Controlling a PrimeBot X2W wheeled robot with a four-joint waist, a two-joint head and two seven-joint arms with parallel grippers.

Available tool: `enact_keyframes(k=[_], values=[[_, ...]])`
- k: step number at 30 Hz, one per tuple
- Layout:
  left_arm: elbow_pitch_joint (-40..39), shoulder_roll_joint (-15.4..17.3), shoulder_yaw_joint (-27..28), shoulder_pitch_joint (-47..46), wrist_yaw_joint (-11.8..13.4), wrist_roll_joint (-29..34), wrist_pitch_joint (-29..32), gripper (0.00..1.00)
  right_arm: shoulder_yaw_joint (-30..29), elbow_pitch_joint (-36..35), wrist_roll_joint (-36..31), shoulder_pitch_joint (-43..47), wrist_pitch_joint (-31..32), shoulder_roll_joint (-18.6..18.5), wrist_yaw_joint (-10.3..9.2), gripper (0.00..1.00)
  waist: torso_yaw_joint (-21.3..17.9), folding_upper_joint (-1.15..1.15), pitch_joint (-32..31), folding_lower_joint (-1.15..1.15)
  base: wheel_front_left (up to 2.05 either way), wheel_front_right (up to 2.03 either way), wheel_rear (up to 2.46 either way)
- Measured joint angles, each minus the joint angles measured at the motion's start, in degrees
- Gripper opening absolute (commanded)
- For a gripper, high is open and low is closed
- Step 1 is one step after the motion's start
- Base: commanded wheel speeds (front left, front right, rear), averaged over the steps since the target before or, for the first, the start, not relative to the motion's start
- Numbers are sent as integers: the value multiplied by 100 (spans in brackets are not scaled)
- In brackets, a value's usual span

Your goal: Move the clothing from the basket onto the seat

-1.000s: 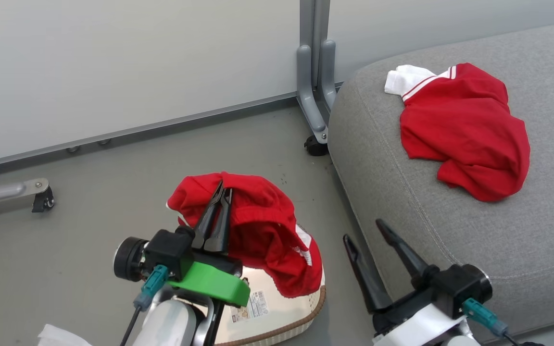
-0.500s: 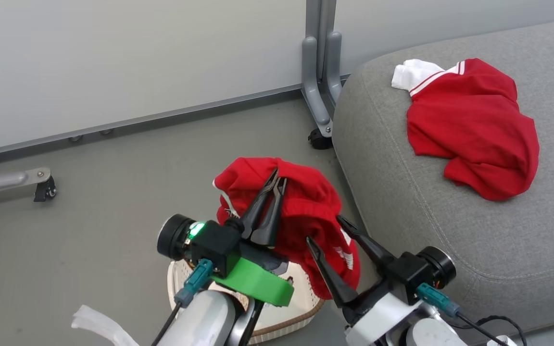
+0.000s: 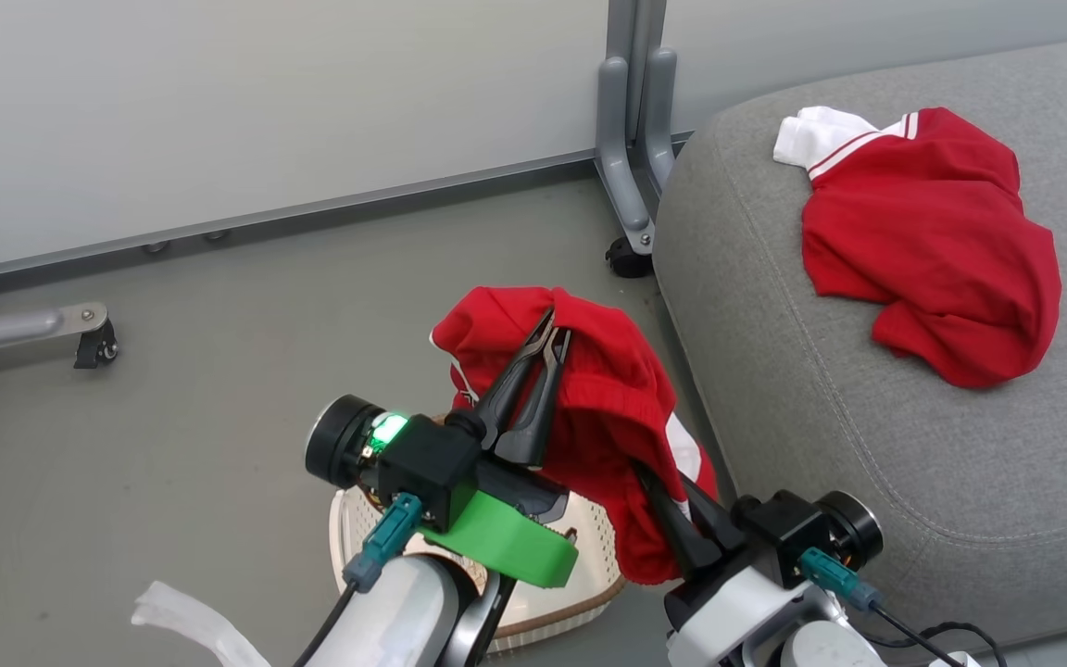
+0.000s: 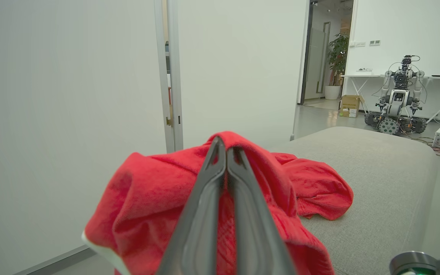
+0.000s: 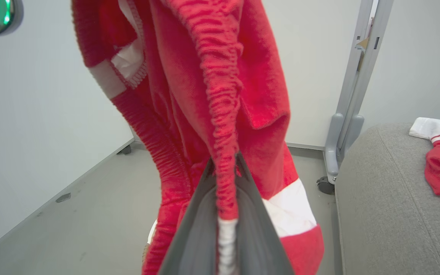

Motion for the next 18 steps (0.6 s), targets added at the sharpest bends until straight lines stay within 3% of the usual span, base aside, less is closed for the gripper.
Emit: enact_keyframes(k=[4,5,6,7,18], values=[[41,3,0,0,30,7,26,0,18,3,51,-3,0,-3,0,0,-14,0,24,0,0,0,0],[55,8,-1,0,51,7,35,8,15,2,56,-4,0,-3,0,0,-17,0,29,0,0,0,0],[69,19,-9,-1,54,7,68,79,8,1,68,-6,0,-4,0,0,-20,0,35,0,0,0,0],[94,30,-16,-1,54,7,110,100,-13,-8,76,-7,0,-3,0,0,-22,0,40,0,0,0,0],[201,55,-64,-18,107,4,180,100,-49,-54,86,-7,0,-7,0,0,-6,0,45,0,0,0,0]])
